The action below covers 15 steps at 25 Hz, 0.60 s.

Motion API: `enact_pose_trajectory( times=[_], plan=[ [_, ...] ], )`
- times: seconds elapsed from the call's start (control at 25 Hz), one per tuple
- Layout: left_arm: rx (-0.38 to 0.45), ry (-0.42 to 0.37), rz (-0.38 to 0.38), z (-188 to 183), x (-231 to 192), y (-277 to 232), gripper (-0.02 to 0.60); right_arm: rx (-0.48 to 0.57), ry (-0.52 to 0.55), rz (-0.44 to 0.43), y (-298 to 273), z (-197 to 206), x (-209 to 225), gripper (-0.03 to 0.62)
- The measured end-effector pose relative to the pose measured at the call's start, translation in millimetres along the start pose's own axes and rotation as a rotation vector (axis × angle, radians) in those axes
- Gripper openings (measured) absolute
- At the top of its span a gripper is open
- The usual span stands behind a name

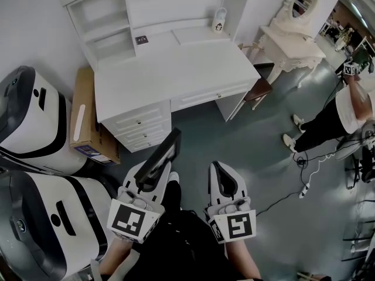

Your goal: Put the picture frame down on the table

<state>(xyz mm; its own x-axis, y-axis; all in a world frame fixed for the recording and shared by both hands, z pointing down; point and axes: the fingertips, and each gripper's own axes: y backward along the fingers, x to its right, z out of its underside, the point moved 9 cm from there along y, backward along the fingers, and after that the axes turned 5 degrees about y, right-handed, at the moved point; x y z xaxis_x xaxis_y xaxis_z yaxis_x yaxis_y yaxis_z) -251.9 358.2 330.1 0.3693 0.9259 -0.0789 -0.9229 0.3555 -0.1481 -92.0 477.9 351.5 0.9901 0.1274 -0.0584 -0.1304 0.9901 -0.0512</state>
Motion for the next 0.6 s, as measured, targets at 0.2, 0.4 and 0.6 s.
enact_pose_trajectory(
  times=[0.2,0.4,0.6],
  plan=[
    [0.013,0.006,0.016,-4,-15,-24,0.012,0.000,0.013,0.000,-24,-3,10,0.002],
    [0.006,0.029,0.031,-11,-33,-54,0.012,0.001,0.020,0.003,-58,-5,23,0.002],
    [0.012,0.037,0.034,-22,-61,-84,0.012,0.003,0.022,0.000,-98,-12,36,0.002]
  ],
)
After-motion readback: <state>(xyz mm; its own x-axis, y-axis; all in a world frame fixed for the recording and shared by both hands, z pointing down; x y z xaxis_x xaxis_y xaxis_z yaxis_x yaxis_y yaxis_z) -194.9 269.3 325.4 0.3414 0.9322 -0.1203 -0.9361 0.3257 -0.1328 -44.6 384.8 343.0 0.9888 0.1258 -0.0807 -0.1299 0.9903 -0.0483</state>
